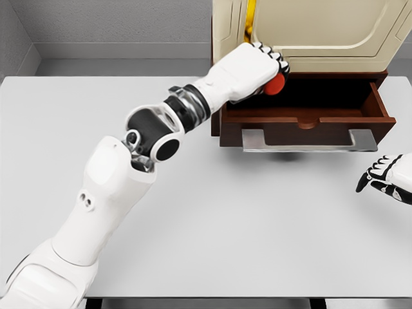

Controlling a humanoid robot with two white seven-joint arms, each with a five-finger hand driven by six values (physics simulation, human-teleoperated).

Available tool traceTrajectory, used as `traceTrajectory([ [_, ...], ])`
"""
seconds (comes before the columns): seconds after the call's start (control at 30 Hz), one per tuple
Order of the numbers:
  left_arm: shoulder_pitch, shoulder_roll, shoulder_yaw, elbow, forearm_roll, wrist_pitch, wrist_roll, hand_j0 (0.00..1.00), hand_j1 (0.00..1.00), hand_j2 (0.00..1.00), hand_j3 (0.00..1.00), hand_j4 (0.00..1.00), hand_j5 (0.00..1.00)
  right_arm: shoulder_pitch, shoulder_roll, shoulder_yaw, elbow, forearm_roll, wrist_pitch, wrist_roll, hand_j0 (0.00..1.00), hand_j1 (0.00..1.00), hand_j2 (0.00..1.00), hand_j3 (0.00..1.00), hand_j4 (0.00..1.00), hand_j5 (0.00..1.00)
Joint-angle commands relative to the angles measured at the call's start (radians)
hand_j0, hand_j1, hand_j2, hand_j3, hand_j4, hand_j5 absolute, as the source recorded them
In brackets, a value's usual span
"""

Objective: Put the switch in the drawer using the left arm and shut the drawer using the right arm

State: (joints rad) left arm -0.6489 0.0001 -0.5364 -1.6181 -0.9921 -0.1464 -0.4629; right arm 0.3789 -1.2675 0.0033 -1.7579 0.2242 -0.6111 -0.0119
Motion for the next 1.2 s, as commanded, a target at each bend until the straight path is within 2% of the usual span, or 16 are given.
traceTrajectory([
  [0.0, 0.000, 0.000, -0.008, 0.006, -0.005, 0.001, 0.001, 0.31, 0.31, 0.31, 0.31, 0.31, 0.31, 0.000, -0.001, 0.000, 0.000, -0.006, 0.000, 0.000, 0.46, 0.46, 0.46, 0.46, 0.46, 0.46],
  [0.13, -0.005, 0.000, -0.017, 0.006, -0.005, -0.002, 0.001, 0.33, 0.33, 0.33, 0.33, 0.33, 0.33, 0.000, -0.001, 0.000, 0.001, -0.006, 0.000, 0.000, 0.46, 0.46, 0.46, 0.46, 0.46, 0.46],
  [0.17, -0.008, 0.000, -0.019, 0.006, -0.007, -0.005, 0.001, 0.37, 0.37, 0.37, 0.37, 0.37, 0.37, 0.000, -0.001, 0.000, 0.001, -0.006, 0.000, 0.000, 0.46, 0.46, 0.46, 0.46, 0.46, 0.46],
  [0.2, -0.008, 0.000, -0.019, 0.004, -0.005, -0.007, 0.000, 0.48, 0.48, 0.48, 0.48, 0.48, 0.48, 0.000, -0.003, 0.000, 0.001, -0.006, 0.000, 0.000, 0.46, 0.46, 0.46, 0.46, 0.46, 0.46],
  [0.23, -0.009, 0.000, -0.019, 0.004, -0.008, -0.007, 0.001, 0.64, 0.64, 0.64, 0.64, 0.64, 0.64, 0.000, -0.001, 0.000, 0.001, -0.006, 0.000, 0.001, 0.46, 0.46, 0.46, 0.46, 0.46, 0.46],
  [0.33, -0.009, 0.000, -0.019, 0.004, -0.011, -0.007, 0.001, 0.73, 0.73, 0.73, 0.73, 0.73, 0.73, 0.000, -0.003, 0.000, 0.001, -0.006, 0.000, 0.001, 0.46, 0.46, 0.46, 0.46, 0.46, 0.46],
  [0.6, -0.009, 0.000, -0.036, 0.004, -0.048, -0.005, 0.001, 0.73, 0.73, 0.73, 0.73, 0.73, 0.73, 0.000, -0.003, 0.000, 0.001, -0.005, 0.000, 0.001, 0.46, 0.46, 0.46, 0.46, 0.46, 0.46],
  [1.03, -0.006, 0.000, -0.050, 0.003, -0.054, -0.004, 0.001, 0.73, 0.73, 0.73, 0.73, 0.73, 0.73, 0.000, -0.001, 0.000, 0.003, -0.005, 0.000, 0.000, 0.46, 0.46, 0.46, 0.46, 0.46, 0.46],
  [1.17, 0.012, 0.000, -0.043, -0.028, -0.053, 0.001, 0.001, 0.73, 0.73, 0.73, 0.73, 0.73, 0.73, 0.000, -0.001, 0.000, 0.003, -0.005, 0.000, 0.001, 0.46, 0.46, 0.46, 0.46, 0.46, 0.46],
])
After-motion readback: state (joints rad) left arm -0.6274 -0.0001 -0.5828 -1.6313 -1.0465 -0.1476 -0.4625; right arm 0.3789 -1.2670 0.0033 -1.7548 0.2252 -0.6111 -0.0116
